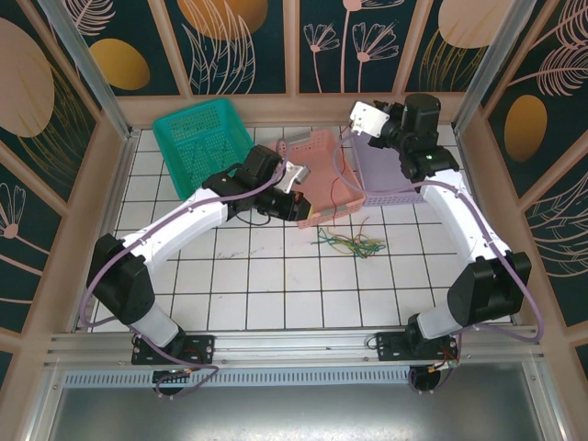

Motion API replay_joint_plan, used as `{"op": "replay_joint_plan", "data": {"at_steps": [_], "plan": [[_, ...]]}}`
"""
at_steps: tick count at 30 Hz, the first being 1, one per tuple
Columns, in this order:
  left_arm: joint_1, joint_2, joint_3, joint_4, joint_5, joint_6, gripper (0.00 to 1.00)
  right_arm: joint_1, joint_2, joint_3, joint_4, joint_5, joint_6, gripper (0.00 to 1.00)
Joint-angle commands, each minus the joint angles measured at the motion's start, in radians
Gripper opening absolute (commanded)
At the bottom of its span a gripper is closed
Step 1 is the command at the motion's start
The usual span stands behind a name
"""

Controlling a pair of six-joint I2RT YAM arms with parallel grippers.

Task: Untangle the cables

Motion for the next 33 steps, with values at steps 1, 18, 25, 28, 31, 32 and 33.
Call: {"op": "replay_joint_plan", "data": {"at_steps": [1,18,25,28,31,32,33], "plan": [[0.003,-0.032,0.007,-0.036,-0.033,0.018,0.0,0.003,-0.046,-0.032,0.07,-0.085,-0.024,0.0],[0.001,-0.038,0.369,0.277,-0.325,-0.11,0.84,0.047,-0.106,0.095,-0.098,-0.174,0.575,0.0],[0.002,0.074,0.494,0.185,-0.349,0.073,0.84,0.073,-0.143,0.101,-0.124,-0.225,0.631,0.0],[0.001,0.092,0.501,0.155,-0.356,0.131,0.81,0.077,-0.153,0.11,-0.152,-0.255,0.644,0.0],[-0.002,0.093,0.473,0.167,-0.374,0.187,0.77,0.084,-0.17,0.104,-0.162,-0.276,0.646,0.0],[-0.001,0.092,0.473,0.169,-0.387,0.2,0.76,0.084,-0.176,0.103,-0.166,-0.279,0.645,0.0],[-0.003,0.124,0.475,0.171,-0.398,0.212,0.74,0.086,-0.179,0.105,-0.173,-0.281,0.644,0.0]]}}
